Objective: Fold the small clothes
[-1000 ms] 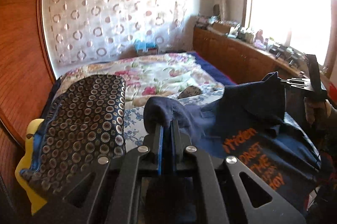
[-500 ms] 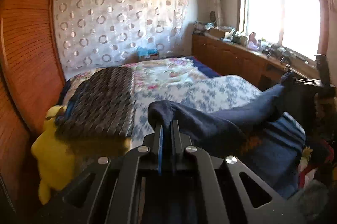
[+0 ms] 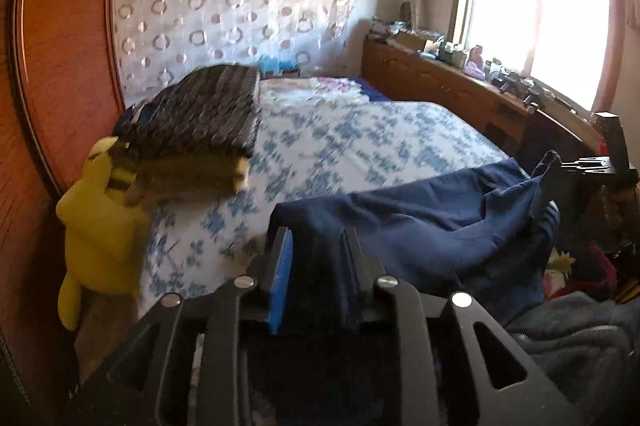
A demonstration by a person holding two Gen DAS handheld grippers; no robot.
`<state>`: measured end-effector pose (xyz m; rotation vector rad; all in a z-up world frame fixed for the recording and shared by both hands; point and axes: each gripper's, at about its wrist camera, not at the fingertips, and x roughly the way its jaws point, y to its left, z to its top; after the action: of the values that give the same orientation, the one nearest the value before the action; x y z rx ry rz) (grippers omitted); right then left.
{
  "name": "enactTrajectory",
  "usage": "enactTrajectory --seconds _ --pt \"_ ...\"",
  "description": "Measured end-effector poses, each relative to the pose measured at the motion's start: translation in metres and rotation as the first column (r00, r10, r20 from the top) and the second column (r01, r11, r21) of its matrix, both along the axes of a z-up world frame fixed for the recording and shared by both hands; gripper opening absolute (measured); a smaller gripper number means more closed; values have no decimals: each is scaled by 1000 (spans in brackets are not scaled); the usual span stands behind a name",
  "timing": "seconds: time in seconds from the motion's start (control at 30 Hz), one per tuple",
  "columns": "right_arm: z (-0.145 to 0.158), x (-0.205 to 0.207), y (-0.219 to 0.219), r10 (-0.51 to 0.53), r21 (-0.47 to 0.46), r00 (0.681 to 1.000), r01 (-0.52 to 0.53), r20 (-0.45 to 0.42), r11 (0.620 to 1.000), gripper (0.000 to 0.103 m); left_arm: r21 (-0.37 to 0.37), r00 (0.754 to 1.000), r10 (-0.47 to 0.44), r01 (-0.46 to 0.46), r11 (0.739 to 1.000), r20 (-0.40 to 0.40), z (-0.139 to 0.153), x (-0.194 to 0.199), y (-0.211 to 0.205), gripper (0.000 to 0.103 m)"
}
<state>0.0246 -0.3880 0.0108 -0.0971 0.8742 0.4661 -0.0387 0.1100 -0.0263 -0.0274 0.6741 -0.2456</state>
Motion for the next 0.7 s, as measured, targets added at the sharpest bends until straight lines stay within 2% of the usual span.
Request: enactTrajectory --seconds 0.07,0.2,0.23,0.3,0.57,0.7 --pt "-6 4 -1 -11 -15 1000 11 -18 1000 23 4 1000 29 -29 1000 -9 -3 2 6 37" --pt "8 7 -6 -28 -10 999 29 36 1000 48 27 998 62 -61 998 -3 -5 7 11 47" --pt "13 9 -5 -26 -1 998 26 54 1000 57 25 998 62 -62 998 -4 -7 11 11 47" --pt "17 12 -3 -26 -17 996 27 81 1000 65 20 998 62 -61 998 -13 -10 21 12 48" --pt "-4 58 14 -10 -47 998 13 68 999 66 31 995 38 -35 999 -90 -36 72 -2 48" --pt "-27 80 20 1 -62 1000 -1 13 998 66 45 992 30 -24 999 -123 -49 89 -8 48"
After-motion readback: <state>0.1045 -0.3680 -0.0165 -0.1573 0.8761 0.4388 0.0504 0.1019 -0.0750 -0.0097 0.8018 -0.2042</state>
